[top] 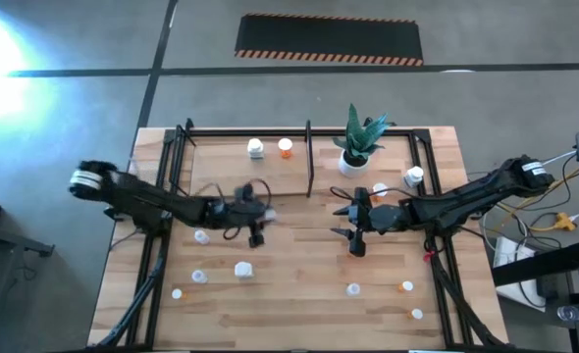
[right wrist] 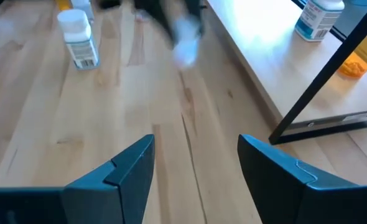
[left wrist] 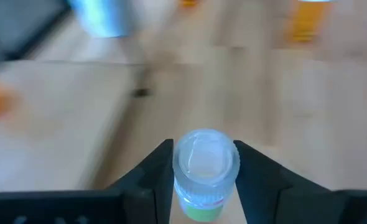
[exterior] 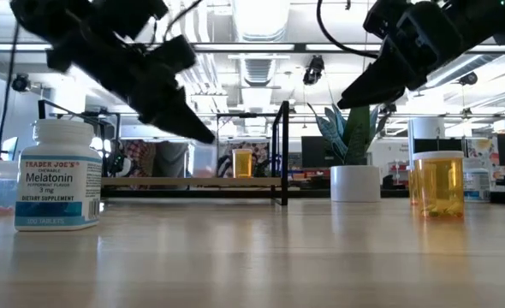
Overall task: Pick and place medicine bottles onto shelf by color
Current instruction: Put the transparent medicine container onto the shelf
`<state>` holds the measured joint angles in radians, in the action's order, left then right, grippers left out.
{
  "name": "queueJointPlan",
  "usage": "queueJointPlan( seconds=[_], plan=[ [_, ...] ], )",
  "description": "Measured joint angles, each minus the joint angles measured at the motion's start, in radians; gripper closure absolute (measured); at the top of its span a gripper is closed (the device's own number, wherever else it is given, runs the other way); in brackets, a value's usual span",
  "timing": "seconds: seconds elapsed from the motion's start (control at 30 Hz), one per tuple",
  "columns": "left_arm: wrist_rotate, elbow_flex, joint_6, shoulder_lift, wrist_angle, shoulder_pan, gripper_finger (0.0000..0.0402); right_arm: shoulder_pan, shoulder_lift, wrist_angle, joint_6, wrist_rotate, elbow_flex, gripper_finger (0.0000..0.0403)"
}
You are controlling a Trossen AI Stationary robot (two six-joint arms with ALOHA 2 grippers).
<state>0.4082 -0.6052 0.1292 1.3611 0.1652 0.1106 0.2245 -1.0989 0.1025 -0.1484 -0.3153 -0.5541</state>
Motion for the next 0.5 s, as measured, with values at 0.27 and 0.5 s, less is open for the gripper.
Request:
queueJointPlan(
  seconds=[0.27,0.5],
  plan=[
    [0.127,0.01,0.083,-0.257,-0.291,-0.242,0.0285,0.0,-0.025,0.008,0.037,0.0,0.001,0.0184],
    [0.126,0.023,0.069,-0.271,-0.289,-0.544,0.0284,0.0,-0.023,0.011,0.044,-0.001,0.001,0.0184]
  ],
)
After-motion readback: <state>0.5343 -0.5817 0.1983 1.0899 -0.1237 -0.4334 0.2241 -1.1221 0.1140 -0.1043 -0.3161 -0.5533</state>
